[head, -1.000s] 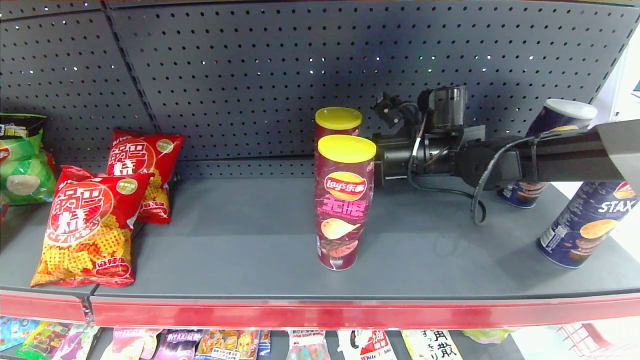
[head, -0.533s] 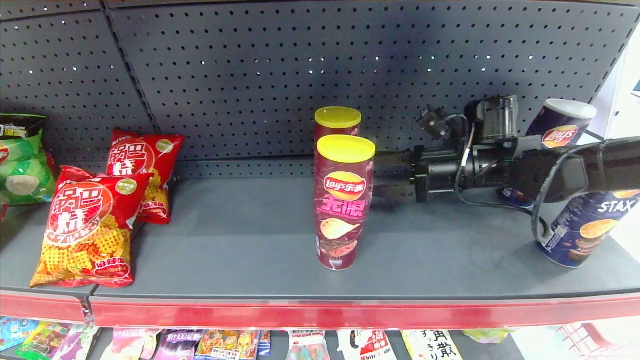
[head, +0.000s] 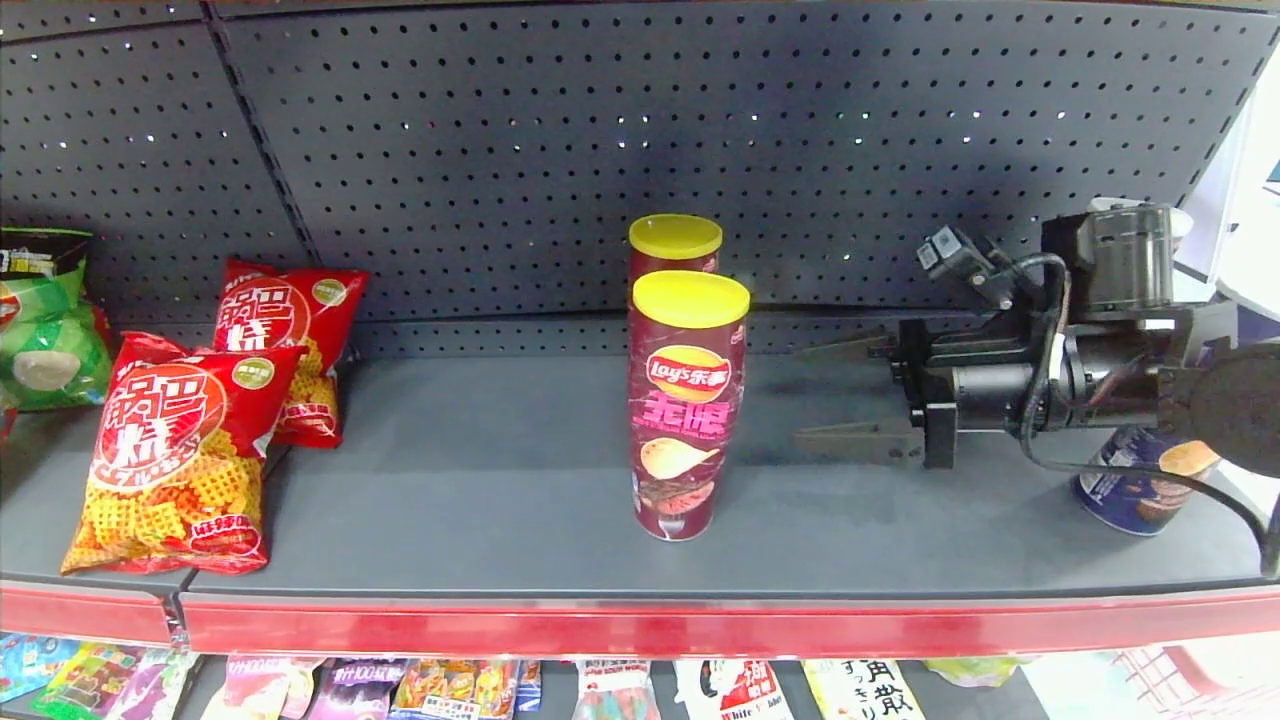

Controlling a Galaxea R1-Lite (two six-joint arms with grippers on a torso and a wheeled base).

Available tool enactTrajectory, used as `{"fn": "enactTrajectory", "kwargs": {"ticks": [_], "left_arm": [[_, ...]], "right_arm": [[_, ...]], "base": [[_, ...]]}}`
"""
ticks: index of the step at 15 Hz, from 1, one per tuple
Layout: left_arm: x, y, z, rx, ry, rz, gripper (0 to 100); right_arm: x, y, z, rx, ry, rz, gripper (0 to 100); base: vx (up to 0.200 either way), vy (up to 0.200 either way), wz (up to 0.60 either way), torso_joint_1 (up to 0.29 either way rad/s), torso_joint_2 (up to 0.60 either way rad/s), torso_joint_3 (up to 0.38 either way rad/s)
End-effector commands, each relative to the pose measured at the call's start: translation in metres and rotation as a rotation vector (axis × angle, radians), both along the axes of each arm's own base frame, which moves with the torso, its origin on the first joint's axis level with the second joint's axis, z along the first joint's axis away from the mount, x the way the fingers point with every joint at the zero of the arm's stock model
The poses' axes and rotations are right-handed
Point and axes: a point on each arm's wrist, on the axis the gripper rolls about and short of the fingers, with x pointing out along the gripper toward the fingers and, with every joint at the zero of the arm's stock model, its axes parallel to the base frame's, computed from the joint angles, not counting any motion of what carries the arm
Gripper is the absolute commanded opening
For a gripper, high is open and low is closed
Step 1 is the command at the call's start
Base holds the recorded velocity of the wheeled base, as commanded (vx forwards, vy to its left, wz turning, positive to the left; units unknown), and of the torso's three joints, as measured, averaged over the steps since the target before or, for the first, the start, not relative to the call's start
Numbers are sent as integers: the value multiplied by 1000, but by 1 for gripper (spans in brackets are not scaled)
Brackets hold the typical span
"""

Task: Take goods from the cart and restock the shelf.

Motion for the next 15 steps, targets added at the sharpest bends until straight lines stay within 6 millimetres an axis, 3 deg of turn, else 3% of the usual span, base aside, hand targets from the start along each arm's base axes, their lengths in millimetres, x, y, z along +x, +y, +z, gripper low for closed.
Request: {"fn": "enactTrajectory", "kwargs": {"ticks": [1, 5, 11, 15], "left_arm": [[0, 0, 0, 0, -1, 0, 100], [0, 0, 0, 0, 1, 0, 100], [0, 0, 0, 0, 1, 0, 100], [0, 0, 0, 0, 1, 0, 100]], "right_arm": [[-18, 8, 10, 10, -28, 44, 100], [-25, 27, 8, 7, -24, 105, 100], [-5, 57, 5, 6, -31, 155, 100], [-1, 66, -2, 0, -16, 170, 100]], "base": [[0, 0, 0, 0, 0, 0], [0, 0, 0, 0, 0, 0], [0, 0, 0, 0, 0, 0], [0, 0, 0, 0, 0, 0]]}}
